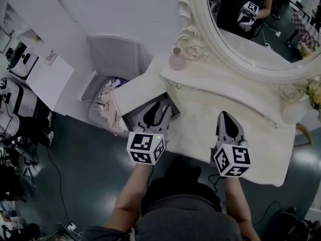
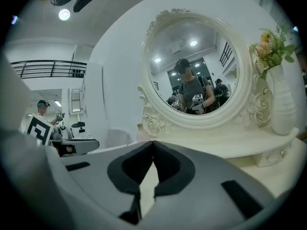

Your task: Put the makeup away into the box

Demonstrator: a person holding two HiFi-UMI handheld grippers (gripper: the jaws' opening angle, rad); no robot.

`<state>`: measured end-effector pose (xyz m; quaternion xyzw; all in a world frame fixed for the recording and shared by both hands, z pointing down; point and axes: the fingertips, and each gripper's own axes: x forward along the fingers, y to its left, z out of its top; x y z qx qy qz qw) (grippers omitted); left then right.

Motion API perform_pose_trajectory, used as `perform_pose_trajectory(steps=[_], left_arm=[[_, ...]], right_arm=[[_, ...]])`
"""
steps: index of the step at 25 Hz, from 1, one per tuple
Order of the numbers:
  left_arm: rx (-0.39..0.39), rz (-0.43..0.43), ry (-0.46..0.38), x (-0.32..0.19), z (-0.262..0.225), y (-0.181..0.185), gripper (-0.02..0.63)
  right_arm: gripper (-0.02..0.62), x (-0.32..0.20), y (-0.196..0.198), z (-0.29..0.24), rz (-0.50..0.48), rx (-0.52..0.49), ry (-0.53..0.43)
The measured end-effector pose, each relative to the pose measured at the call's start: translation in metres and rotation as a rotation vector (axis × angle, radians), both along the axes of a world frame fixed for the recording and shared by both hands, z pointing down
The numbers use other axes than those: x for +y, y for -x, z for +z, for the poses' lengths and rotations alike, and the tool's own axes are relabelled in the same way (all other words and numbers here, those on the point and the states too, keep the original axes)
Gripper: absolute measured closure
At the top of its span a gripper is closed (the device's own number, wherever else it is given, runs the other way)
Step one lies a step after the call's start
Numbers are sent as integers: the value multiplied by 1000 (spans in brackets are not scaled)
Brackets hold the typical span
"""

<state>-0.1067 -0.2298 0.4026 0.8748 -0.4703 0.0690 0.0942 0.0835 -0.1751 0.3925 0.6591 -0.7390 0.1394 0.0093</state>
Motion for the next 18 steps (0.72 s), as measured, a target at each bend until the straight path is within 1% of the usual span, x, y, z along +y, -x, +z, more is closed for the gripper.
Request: perform_pose_trajectory(steps=[12,15,18], left_arm=[[-6,-16,-42,4,-7,-6,582],[-10,-23,-51,3,-8,-6,598],[-7,-26,-54,3,-9,-5,600]], right_arm=[[592,5,-5,-4,9,9,-5],[592,5,-4,-5,3,8,-12],[592,4,-4,-7,-6,22,-15]])
